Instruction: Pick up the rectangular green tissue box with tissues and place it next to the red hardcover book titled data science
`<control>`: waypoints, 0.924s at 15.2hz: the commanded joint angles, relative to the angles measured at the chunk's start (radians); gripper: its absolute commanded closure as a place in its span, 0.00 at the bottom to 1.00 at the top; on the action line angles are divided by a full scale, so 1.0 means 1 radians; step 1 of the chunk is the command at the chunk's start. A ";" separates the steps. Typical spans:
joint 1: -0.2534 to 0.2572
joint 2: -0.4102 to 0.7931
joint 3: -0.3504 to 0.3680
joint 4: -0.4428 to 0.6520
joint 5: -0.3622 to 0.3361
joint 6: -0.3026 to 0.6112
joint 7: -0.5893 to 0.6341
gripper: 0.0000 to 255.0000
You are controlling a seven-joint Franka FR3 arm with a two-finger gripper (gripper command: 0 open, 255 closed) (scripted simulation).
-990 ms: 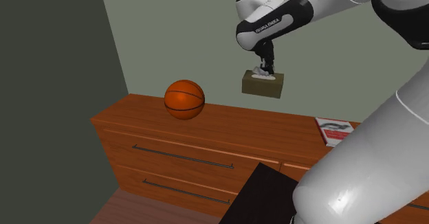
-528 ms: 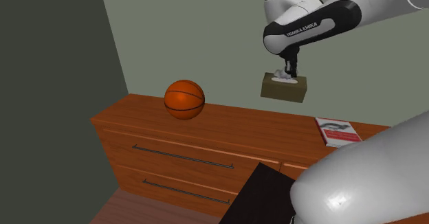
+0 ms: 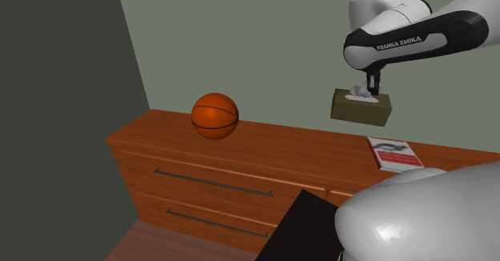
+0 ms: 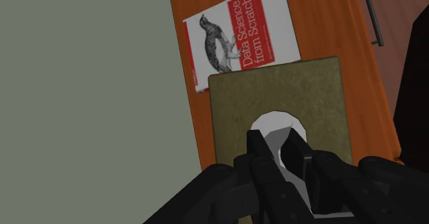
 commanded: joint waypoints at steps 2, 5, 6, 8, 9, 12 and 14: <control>-0.036 -0.049 -0.041 -0.034 -0.037 0.020 -0.046 1.00; -0.041 -0.041 -0.056 -0.065 -0.058 0.054 -0.024 1.00; -0.043 -0.038 -0.061 -0.075 -0.065 0.066 -0.016 1.00; -0.046 -0.031 -0.071 -0.094 -0.080 0.089 -0.001 1.00; -0.048 -0.027 -0.076 -0.104 -0.087 0.101 0.007 1.00; -0.053 -0.012 -0.092 -0.130 -0.111 0.138 0.031 1.00; -0.056 -0.001 -0.103 -0.147 -0.128 0.163 0.048 1.00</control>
